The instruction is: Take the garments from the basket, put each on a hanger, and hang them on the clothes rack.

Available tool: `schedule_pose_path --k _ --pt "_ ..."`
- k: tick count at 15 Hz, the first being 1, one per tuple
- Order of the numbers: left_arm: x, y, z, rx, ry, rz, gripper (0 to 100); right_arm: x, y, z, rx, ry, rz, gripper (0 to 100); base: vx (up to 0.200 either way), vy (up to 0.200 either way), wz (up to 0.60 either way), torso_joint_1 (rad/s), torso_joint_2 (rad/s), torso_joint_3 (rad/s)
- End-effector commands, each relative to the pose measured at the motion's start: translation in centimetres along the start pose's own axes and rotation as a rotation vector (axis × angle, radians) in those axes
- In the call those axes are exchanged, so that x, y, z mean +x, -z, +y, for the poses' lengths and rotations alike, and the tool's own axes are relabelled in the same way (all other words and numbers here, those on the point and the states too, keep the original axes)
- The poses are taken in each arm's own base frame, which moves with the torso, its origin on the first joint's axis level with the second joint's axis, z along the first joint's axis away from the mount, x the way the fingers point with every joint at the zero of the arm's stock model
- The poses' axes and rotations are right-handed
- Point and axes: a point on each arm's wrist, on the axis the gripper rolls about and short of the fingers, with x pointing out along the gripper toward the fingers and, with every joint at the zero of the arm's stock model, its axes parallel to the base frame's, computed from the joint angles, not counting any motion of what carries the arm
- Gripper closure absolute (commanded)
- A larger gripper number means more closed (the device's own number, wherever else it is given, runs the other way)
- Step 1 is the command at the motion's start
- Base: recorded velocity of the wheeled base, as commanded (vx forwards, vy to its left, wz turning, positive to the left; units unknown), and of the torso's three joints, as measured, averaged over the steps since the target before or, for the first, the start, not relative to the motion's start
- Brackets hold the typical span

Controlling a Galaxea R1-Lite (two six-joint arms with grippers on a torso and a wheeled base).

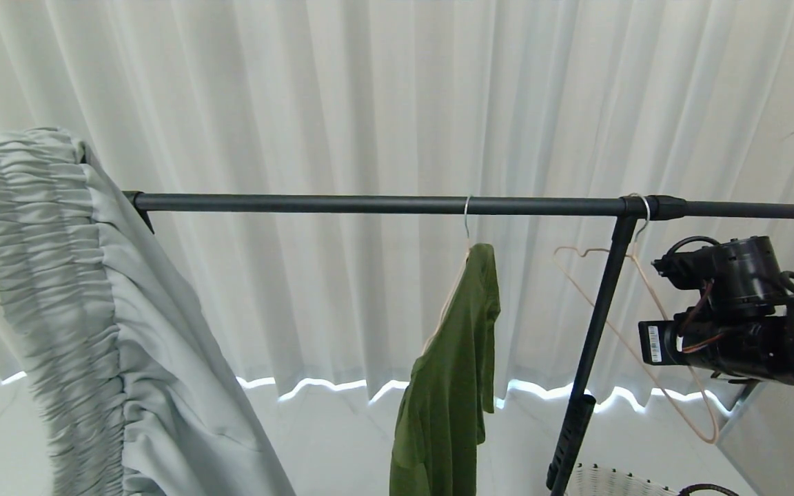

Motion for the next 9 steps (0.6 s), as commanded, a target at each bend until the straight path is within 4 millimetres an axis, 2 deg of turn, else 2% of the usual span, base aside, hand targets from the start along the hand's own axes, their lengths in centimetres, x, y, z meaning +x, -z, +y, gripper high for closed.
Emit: schedule_pose_path --k 1,9 --pt "0.1 0.0 -0.1 0.000 0.001 0.003 100 -0.9 -0.4 -0.1 0.006 -0.010 -0.031 100 0.000 0.000 0.00 0.000 0.00 0.000" --pt "0.2 0.2 -0.2 0.004 0.004 0.010 100 -4.5 -1.2 0.5 0.029 -0.070 -0.131 100 0.000 0.000 0.00 0.000 0.00 0.000"
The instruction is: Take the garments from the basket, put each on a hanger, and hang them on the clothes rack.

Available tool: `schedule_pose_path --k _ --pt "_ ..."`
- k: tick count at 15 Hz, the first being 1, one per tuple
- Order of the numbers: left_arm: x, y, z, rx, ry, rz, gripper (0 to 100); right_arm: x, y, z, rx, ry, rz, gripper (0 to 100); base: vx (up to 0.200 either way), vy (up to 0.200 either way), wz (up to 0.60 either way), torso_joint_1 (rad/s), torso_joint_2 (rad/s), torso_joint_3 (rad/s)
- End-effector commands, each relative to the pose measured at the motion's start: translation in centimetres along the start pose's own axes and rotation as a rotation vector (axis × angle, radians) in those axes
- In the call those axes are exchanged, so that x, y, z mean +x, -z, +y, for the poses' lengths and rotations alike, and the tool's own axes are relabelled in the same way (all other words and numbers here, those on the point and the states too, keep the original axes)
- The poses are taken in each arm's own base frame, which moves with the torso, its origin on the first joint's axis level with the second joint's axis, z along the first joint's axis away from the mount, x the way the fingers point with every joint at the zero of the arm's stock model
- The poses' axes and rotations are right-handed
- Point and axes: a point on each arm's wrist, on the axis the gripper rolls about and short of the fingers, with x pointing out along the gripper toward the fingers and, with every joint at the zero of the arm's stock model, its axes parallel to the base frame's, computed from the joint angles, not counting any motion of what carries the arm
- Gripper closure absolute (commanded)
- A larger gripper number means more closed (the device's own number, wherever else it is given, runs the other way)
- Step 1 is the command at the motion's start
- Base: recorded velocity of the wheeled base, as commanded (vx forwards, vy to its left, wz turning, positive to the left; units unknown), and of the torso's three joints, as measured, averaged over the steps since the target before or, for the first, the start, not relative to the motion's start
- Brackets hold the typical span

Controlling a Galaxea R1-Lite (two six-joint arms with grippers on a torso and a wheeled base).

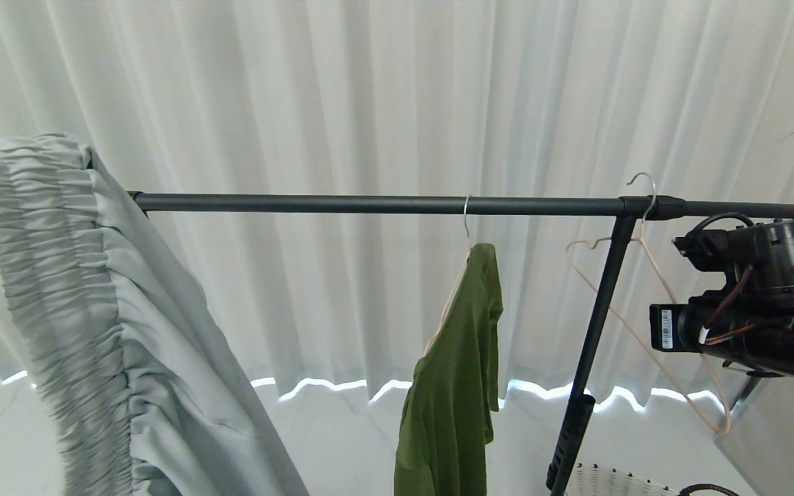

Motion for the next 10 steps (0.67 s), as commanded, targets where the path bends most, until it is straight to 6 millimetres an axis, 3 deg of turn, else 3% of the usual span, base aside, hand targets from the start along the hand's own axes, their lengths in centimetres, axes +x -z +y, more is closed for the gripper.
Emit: schedule_pose_path --k 1,10 --pt "0.1 0.0 0.0 0.002 0.001 0.001 100 -1.1 -0.4 -0.1 0.006 -0.012 -0.032 100 0.000 0.000 0.00 0.000 0.00 0.000" --pt "0.5 0.4 -0.4 0.013 0.009 0.023 100 -4.9 1.1 -1.3 -0.038 -0.030 -0.077 100 0.000 0.000 0.00 0.000 0.00 0.000"
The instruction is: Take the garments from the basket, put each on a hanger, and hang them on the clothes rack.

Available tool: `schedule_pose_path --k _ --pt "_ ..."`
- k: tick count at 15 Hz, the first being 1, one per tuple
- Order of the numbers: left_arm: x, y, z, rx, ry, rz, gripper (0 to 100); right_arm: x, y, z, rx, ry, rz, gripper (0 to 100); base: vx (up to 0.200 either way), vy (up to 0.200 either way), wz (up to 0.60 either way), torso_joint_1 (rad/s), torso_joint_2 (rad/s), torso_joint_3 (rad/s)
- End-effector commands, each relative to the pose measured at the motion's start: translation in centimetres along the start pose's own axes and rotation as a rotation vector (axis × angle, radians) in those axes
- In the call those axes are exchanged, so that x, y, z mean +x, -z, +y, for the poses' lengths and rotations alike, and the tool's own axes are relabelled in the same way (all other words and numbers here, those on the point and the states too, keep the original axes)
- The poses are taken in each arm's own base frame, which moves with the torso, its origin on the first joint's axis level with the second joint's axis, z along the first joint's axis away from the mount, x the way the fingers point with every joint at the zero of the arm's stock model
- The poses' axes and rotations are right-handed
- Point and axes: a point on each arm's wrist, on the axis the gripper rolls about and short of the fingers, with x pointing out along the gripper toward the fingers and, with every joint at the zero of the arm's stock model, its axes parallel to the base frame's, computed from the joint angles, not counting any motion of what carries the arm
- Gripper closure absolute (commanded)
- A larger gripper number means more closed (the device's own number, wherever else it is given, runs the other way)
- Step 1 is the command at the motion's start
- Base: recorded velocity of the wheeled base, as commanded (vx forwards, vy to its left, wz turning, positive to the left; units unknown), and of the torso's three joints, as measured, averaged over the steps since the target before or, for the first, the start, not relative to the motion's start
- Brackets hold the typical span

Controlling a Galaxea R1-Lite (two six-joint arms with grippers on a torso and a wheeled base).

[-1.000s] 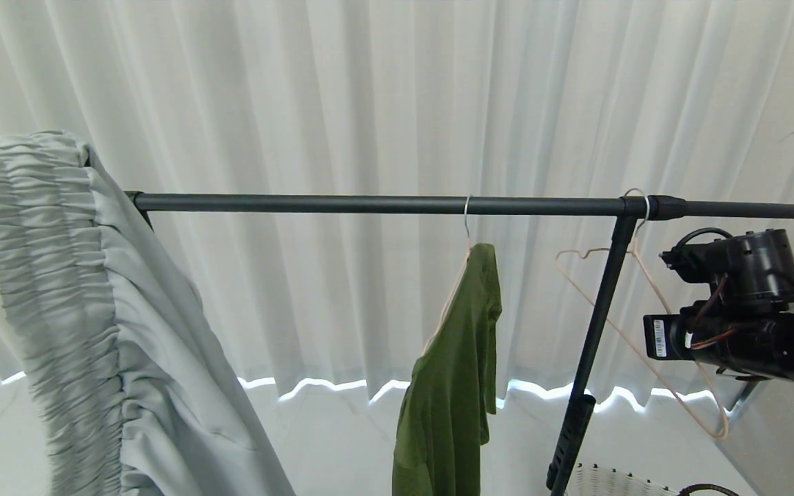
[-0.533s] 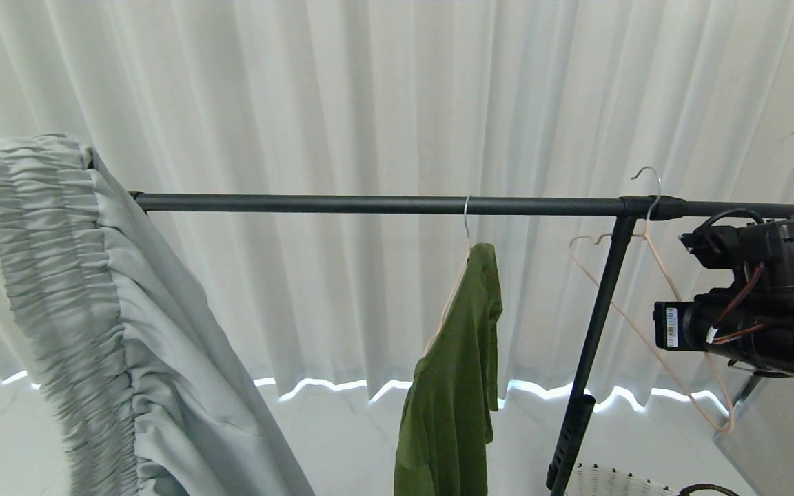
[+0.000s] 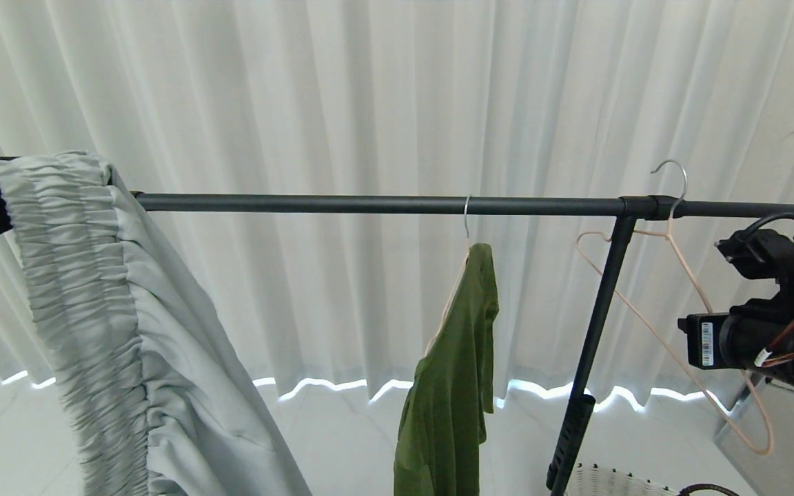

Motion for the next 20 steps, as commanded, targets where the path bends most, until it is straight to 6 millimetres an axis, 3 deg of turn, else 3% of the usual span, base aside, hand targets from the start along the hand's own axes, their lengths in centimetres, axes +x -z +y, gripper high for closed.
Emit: schedule_pose_path --k 1,6,14,20 --pt "0.1 0.0 -0.1 0.002 0.000 0.005 100 -1.4 0.3 -0.4 -0.002 -0.009 -0.027 100 0.000 0.000 0.00 0.000 0.00 0.000" --pt "0.2 0.0 -0.1 0.003 -0.001 0.007 100 -2.8 1.4 -0.9 -0.002 -0.010 -0.033 100 -0.160 0.000 0.00 0.005 0.01 0.001" --pt "0.3 0.2 -0.2 0.006 0.003 0.013 100 -3.0 1.6 -1.1 -0.001 -0.010 -0.035 100 -0.200 0.000 0.00 -0.004 0.00 0.002" --pt "0.4 0.2 -0.2 0.007 0.002 0.016 100 -3.3 1.8 -0.9 -0.006 -0.025 -0.038 100 0.000 0.000 0.00 0.000 0.00 0.000"
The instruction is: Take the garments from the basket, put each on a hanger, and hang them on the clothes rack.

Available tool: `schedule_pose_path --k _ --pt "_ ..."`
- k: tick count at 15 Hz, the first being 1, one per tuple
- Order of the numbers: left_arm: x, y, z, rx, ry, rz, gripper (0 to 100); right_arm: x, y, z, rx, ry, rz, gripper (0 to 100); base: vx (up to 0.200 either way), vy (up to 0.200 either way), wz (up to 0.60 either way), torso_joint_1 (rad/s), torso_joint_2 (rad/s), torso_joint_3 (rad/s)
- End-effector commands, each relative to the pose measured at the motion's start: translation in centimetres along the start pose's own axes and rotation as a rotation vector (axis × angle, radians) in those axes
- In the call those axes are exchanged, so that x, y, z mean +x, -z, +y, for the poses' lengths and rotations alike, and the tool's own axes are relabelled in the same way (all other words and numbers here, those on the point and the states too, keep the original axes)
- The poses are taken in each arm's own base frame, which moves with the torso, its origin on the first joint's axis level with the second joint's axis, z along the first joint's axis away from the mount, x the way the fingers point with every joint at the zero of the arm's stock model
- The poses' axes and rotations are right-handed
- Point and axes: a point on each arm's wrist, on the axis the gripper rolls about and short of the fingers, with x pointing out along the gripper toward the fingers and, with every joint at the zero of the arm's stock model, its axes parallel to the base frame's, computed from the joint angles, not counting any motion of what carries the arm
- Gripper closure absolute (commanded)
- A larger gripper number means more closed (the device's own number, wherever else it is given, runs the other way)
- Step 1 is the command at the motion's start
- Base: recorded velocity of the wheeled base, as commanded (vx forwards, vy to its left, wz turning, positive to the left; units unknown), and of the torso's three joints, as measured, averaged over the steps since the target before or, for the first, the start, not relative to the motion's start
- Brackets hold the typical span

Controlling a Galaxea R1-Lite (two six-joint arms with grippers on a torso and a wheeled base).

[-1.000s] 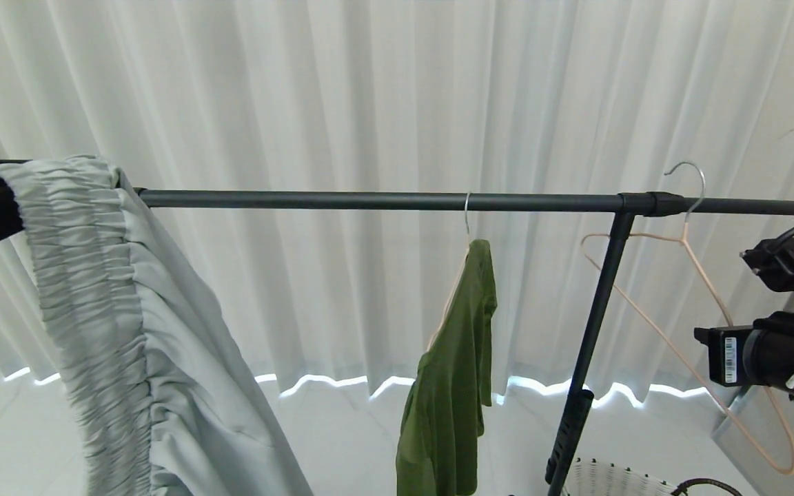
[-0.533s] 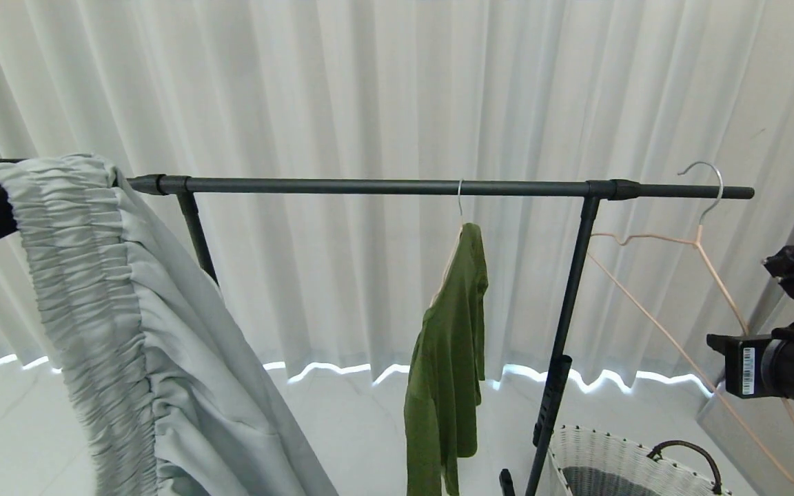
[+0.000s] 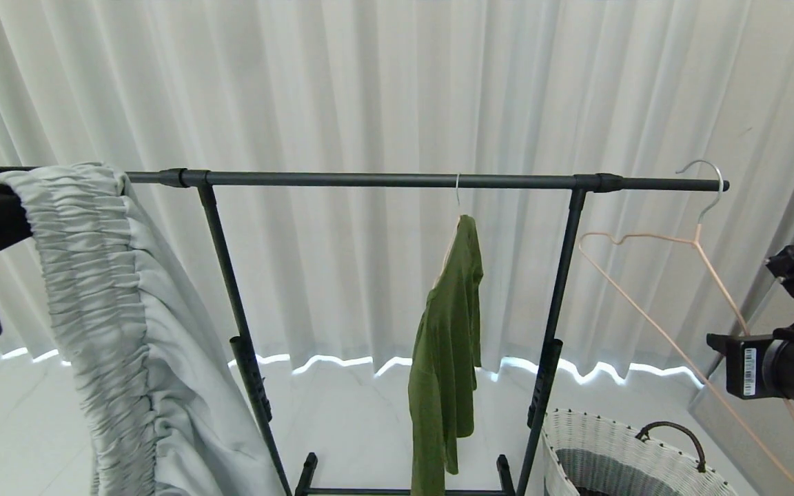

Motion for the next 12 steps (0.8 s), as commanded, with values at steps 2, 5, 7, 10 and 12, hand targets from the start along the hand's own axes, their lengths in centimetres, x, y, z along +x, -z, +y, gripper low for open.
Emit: schedule_pose_path --k 2,5,7,10,12 --pt "0.3 0.0 -0.1 0.002 -0.003 0.009 100 -0.8 0.3 0.5 -0.014 -0.043 -0.013 100 0.000 0.100 0.00 -0.001 0.00 -0.001" --pt "0.6 0.0 -0.1 0.004 -0.008 0.017 100 -1.7 0.6 1.1 -0.034 -0.098 -0.026 100 0.000 0.200 0.00 -0.001 0.00 0.004" --pt "0.6 0.0 -0.1 0.004 -0.008 0.017 100 -1.8 0.6 1.3 -0.040 -0.111 -0.027 100 0.000 0.200 0.00 0.012 0.00 0.000" --pt "0.6 0.0 0.0 0.003 -0.014 0.020 100 -2.1 0.6 1.6 -0.045 -0.124 -0.034 100 0.000 0.200 0.00 0.002 0.00 0.005" --pt "0.5 0.0 0.0 0.002 -0.013 0.018 100 -2.5 0.5 1.7 -0.046 -0.140 -0.048 100 0.000 0.200 0.00 0.000 0.00 0.002"
